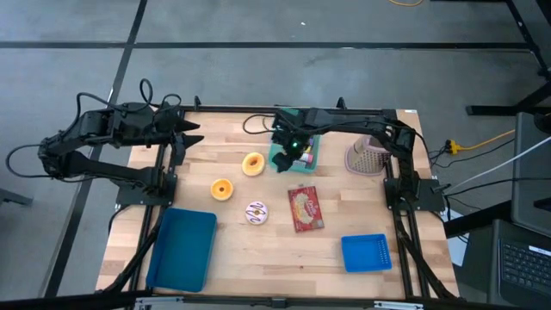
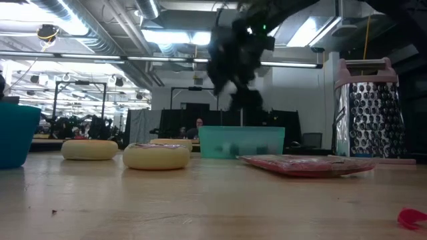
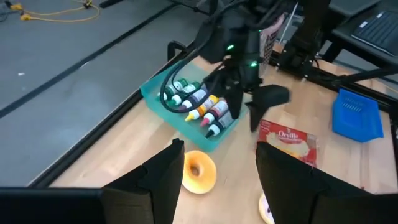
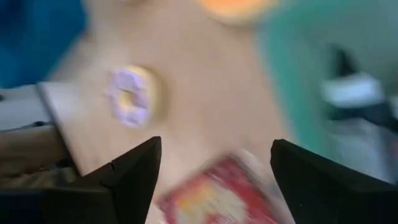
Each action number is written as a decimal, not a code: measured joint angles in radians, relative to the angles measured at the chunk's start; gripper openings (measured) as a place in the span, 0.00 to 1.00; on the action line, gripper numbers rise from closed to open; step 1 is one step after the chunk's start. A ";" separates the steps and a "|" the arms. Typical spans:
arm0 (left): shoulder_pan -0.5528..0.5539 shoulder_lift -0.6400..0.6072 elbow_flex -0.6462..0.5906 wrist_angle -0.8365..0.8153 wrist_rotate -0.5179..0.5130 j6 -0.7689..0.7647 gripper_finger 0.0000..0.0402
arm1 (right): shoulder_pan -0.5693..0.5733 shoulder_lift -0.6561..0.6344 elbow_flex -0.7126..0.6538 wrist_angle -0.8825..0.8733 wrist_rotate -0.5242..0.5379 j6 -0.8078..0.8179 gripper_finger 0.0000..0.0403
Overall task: Pick & Place Food Item
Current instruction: Put the red popcorn bag into the dark blue bin
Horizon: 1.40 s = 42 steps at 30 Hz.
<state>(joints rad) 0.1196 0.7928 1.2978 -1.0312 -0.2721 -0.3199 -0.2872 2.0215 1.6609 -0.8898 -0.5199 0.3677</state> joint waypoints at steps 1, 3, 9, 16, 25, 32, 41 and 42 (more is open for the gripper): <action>0.000 -0.008 -0.018 0.018 -0.002 0.003 0.48 | 0.017 -0.006 0.011 0.034 -0.004 0.020 0.73; 0.000 -0.031 -0.061 0.070 0.001 0.009 0.48 | 0.051 -0.015 0.048 0.146 0.004 0.058 0.72; 0.000 -0.135 -0.259 0.281 0.047 -0.029 0.48 | 0.150 -0.040 0.202 0.422 0.089 0.149 0.70; 0.000 -0.237 -0.525 0.322 0.095 -0.155 0.48 | 0.261 -0.043 0.444 0.493 0.302 0.175 0.69; 0.000 -0.248 -0.730 0.496 0.217 -0.169 0.48 | 0.437 -0.041 0.574 0.487 0.537 0.235 0.69; 0.000 -0.223 -0.843 0.659 0.244 -0.168 0.48 | 0.558 -0.041 0.579 0.351 0.730 0.404 0.69; 0.000 -0.224 -0.975 0.778 0.310 -0.218 0.48 | 0.650 -0.040 0.579 -0.223 0.876 0.868 0.69; 0.000 -0.224 -0.990 0.790 0.310 -0.230 0.48 | 0.654 -0.038 0.578 -0.295 0.877 0.912 0.69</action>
<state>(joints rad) 0.1195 0.5692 0.3079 -0.2411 0.0376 -0.5495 0.3667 1.9833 2.2386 -1.1847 0.3570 1.2792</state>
